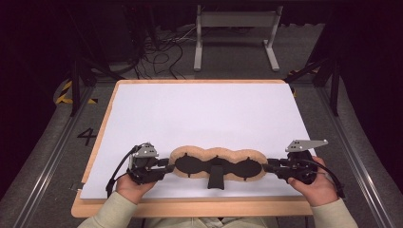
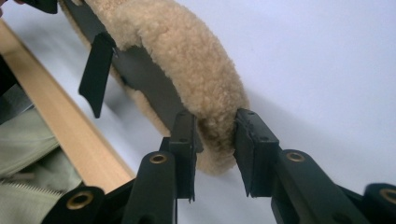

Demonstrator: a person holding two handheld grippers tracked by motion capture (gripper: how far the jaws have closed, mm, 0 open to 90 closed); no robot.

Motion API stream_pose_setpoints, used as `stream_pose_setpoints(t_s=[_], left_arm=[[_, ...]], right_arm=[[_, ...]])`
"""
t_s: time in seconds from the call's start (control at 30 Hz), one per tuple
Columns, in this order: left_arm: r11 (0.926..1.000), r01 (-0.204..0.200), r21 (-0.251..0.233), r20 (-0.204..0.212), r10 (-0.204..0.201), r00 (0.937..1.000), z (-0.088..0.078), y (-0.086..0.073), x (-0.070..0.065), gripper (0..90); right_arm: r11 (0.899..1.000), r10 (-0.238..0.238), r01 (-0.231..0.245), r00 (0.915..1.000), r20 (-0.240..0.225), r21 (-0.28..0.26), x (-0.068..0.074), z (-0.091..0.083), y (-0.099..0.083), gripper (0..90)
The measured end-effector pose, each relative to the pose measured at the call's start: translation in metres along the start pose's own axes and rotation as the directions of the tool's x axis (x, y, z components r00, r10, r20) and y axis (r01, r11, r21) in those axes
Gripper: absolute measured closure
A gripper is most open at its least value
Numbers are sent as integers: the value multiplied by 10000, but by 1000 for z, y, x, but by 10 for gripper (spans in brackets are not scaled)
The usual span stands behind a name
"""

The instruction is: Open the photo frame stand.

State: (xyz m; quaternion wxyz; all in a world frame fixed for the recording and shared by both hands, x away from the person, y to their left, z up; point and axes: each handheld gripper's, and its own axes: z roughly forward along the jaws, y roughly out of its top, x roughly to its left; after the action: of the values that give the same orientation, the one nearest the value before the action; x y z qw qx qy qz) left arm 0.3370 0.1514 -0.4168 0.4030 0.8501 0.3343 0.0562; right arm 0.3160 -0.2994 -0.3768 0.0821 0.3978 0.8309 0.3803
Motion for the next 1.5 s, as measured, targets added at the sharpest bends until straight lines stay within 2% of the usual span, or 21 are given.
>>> stream_pose_setpoints(t_s=[0.1,0.2,0.27,0.33,0.37,0.43,0.5,0.53,0.6,0.63,0.7,0.77,0.8,0.87,1.03,1.2,1.27,1.33,1.4,1.47,1.5], left_arm=[[10000,-72,46,267,71,9996,-3,-3,-2,646],[9999,-92,87,407,89,9991,-5,-6,-3,647],[9999,-107,97,439,102,9990,-5,-6,-3,647],[9999,-117,117,428,112,9990,-5,-6,-3,646],[9999,-117,117,428,112,9990,-5,-6,-3,647],[9998,-138,157,462,130,9988,-6,-6,-4,649],[9998,-137,151,456,130,9989,-5,-6,-4,651],[9998,-133,143,445,127,9989,-5,-6,-4,651],[9998,-129,131,426,123,9990,-5,-6,-4,650],[9998,-126,129,428,120,9990,-5,-6,-4,650],[9998,-137,127,392,132,9991,-5,-6,-4,650],[9999,-107,129,358,102,9993,-5,-6,-4,648],[9999,-107,129,358,102,9993,-5,-6,-4,647],[9998,-160,115,297,157,9994,-4,-5,-4,645],[9999,-89,69,136,88,9999,-2,-4,-4,642],[10000,-32,48,129,31,9999,-2,-3,-1,684],[9999,122,23,-32,-122,9999,-1,-3,-2,699],[9999,116,-36,-129,-117,9998,-1,-2,-1,703],[9998,137,-107,-294,-140,9995,0,-1,-1,702],[9997,93,-237,-447,-104,9989,-1,0,0,693],[9993,151,-341,-495,-168,9986,-1,0,0,687]], right_arm=[[9997,42,-35,9996,-263,255,3,-4,0,690],[9983,-241,261,9989,-394,523,7,-7,0,643],[9972,-453,476,9981,-406,585,10,-7,0,574],[9932,-959,975,9950,-286,635,13,-3,1,477],[9918,-1090,1099,9939,-178,645,14,-2,1,477],[9909,-1198,1200,9928,-78,603,14,2,1,367],[9885,-1444,1445,9895,-58,435,12,10,1,333],[9868,-1554,1559,9878,-124,444,12,15,1,339],[9814,-1813,1824,9831,-236,593,12,23,0,422],[9778,-1972,1988,9799,-292,662,13,27,0,434],[9738,-2170,2175,9761,-147,658,15,29,1,475],[9684,-2397,2402,9707,-147,670,15,30,3,477],[9684,-2397,2402,9707,-147,670,15,30,3,477],[9617,-2660,2668,9638,-200,626,14,35,3,473],[9544,-2925,2932,9560,-208,567,12,37,4,483],[9342,-3447,3447,9386,-154,917,15,36,6,520],[9293,-3565,3565,9341,-176,963,16,34,7,531],[9288,-3587,3592,9332,-222,916,16,34,7,541],[9243,-3721,3725,9280,-208,832,17,33,8,564],[9108,-4038,4038,9147,-182,855,18,33,7,593],[8976,-4315,4318,9018,-227,893,20,34,7,611]])
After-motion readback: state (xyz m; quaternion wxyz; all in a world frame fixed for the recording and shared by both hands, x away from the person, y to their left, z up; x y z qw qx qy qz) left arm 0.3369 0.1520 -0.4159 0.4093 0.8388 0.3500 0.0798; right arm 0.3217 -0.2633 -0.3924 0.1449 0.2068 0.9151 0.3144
